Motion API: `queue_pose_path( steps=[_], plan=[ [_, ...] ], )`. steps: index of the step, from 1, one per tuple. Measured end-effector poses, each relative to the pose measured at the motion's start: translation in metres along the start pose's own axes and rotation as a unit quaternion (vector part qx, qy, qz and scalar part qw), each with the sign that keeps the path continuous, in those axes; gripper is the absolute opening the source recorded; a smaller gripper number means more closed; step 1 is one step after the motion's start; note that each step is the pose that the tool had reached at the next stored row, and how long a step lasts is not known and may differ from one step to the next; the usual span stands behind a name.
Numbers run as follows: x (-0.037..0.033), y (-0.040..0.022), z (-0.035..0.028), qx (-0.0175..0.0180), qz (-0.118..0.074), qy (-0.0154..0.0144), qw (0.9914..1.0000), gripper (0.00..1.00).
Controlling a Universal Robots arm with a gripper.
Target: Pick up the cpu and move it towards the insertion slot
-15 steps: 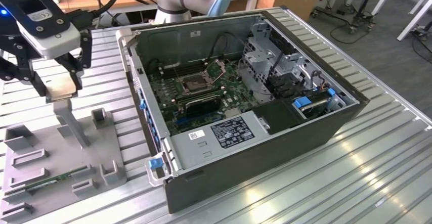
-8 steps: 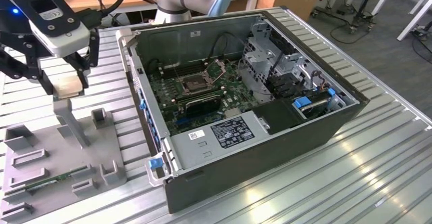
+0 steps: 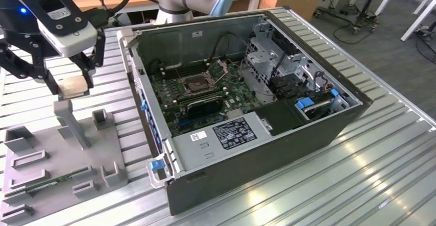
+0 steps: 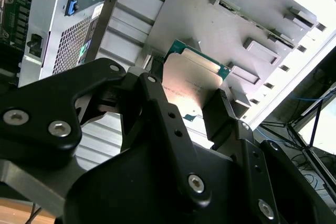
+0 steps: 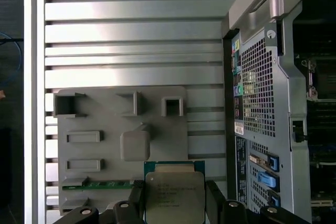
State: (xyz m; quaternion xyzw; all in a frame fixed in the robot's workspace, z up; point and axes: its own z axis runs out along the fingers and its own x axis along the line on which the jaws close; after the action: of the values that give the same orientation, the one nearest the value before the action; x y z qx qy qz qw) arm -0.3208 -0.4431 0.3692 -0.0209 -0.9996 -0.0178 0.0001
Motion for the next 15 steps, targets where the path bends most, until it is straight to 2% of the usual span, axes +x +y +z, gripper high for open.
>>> queue_pose_path(
  steps=[15],
  plan=[
    [-0.018,0.0008,0.0,0.0,0.0,0.0,1.0,0.55]
  ],
)
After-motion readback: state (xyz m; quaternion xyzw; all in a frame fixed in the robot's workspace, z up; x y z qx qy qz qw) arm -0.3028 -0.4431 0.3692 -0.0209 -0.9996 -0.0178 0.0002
